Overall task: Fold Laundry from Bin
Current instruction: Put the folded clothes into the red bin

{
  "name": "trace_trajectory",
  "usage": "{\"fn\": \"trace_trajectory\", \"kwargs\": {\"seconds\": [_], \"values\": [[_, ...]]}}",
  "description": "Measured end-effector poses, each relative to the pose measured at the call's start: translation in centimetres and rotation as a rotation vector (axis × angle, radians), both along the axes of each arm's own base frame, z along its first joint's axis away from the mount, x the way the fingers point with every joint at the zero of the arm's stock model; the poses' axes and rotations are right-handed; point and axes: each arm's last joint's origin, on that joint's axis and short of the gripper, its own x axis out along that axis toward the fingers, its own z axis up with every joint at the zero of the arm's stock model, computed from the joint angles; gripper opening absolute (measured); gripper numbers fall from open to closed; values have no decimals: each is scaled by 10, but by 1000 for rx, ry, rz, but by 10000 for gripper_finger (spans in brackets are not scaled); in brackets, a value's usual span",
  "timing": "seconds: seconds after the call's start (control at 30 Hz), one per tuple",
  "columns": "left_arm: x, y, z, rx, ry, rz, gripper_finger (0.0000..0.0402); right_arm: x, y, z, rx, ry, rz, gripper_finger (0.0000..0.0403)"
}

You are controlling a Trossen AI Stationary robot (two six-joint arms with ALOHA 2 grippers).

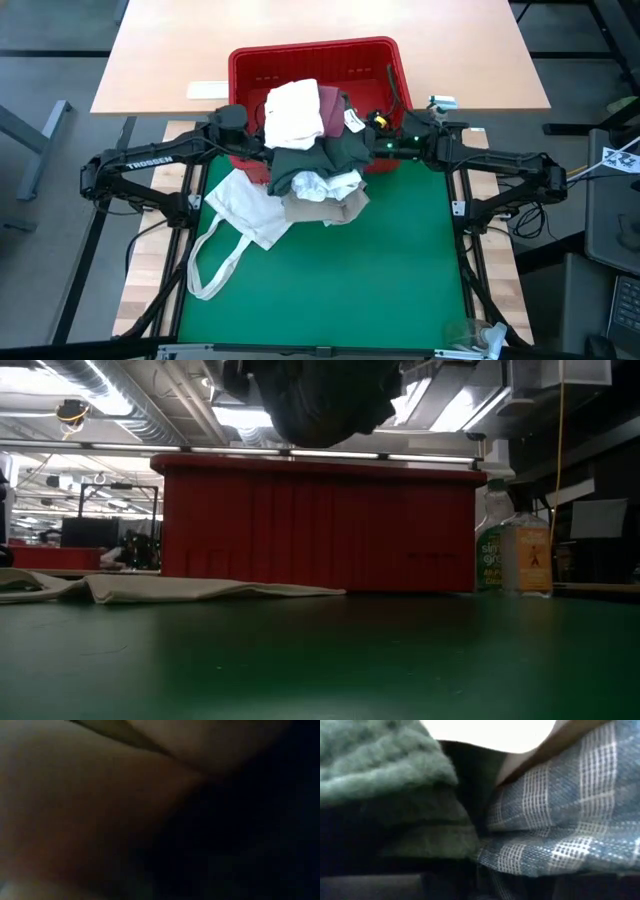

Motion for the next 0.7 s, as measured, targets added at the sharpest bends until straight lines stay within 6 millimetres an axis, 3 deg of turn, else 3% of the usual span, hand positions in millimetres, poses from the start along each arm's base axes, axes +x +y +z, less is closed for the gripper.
{"fn": "trace_trajectory", "kwargs": {"seconds": [0.7], "values": [[-13, 47, -6, 62, 32, 178, 0, -11, -50, -3, -22, 73, -164, 149]]}}
